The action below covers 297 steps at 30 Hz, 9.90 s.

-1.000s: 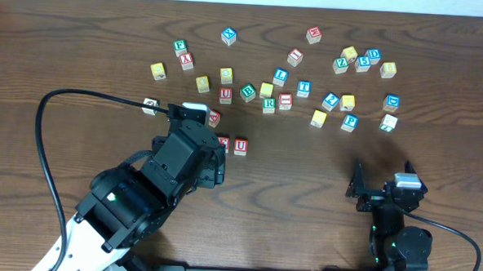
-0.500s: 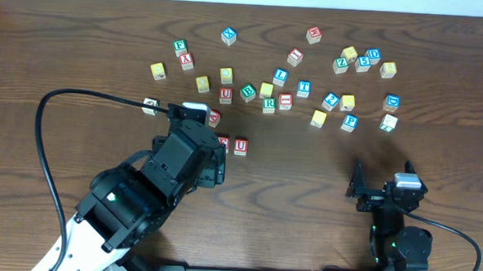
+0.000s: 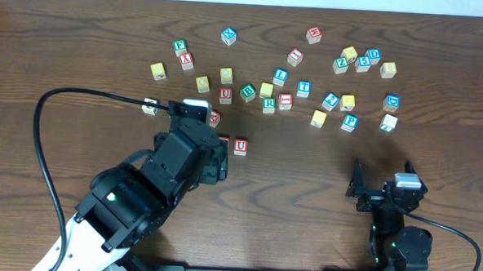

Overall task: Spell out NEURIPS
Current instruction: 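Raise the left gripper up and back away from the NEU row, then move the left gripper forward over the green R block, then lower the left gripper and close it on the green R block, then lift the R block and carry it toward the right of U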

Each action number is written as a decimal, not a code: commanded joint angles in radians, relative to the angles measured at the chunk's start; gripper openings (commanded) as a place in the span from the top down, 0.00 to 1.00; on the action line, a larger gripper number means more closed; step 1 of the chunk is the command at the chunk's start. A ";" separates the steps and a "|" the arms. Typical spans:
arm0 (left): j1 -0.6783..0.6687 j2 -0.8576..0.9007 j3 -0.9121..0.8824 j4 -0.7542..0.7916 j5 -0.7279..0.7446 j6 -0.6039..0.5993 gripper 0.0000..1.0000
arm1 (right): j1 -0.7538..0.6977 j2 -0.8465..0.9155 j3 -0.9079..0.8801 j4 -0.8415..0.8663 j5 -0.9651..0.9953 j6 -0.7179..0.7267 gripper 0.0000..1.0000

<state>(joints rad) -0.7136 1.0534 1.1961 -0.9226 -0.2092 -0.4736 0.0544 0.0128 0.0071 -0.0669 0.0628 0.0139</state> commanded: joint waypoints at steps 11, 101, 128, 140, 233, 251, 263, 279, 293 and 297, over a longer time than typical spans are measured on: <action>0.208 0.198 0.087 0.004 0.258 0.070 0.23 | -0.007 -0.002 -0.002 -0.004 -0.002 -0.008 0.01; 0.455 0.662 0.431 -0.154 0.341 0.304 0.04 | -0.007 -0.002 -0.002 -0.004 -0.002 -0.008 0.01; 0.211 1.015 0.750 -0.164 0.421 0.225 0.04 | -0.007 -0.002 -0.002 -0.004 -0.002 -0.008 0.01; 0.173 1.131 0.753 -0.069 0.418 0.141 0.04 | -0.007 -0.002 -0.002 -0.004 -0.002 -0.008 0.01; 0.166 1.328 0.752 0.102 0.276 0.058 0.39 | -0.007 -0.002 -0.002 -0.004 -0.002 -0.008 0.01; 0.166 1.328 0.752 0.071 0.276 0.061 0.59 | -0.007 -0.002 -0.002 -0.004 -0.002 -0.008 0.01; 0.166 1.321 0.752 0.052 0.276 0.069 0.68 | -0.007 -0.002 -0.002 -0.004 -0.002 -0.008 0.01; 0.166 1.124 0.752 0.012 0.275 0.125 0.73 | -0.007 -0.002 -0.002 -0.004 -0.002 -0.008 0.01; 0.149 0.816 0.752 -0.198 0.275 0.120 0.93 | -0.007 -0.002 -0.002 -0.004 -0.002 -0.008 0.01; 0.104 0.784 0.752 -0.286 0.270 0.121 0.93 | -0.007 -0.002 -0.002 -0.004 -0.002 -0.008 0.01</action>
<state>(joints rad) -0.5705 1.8694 1.9297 -1.1637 0.0746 -0.3622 0.0544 0.0128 0.0071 -0.0669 0.0628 0.0139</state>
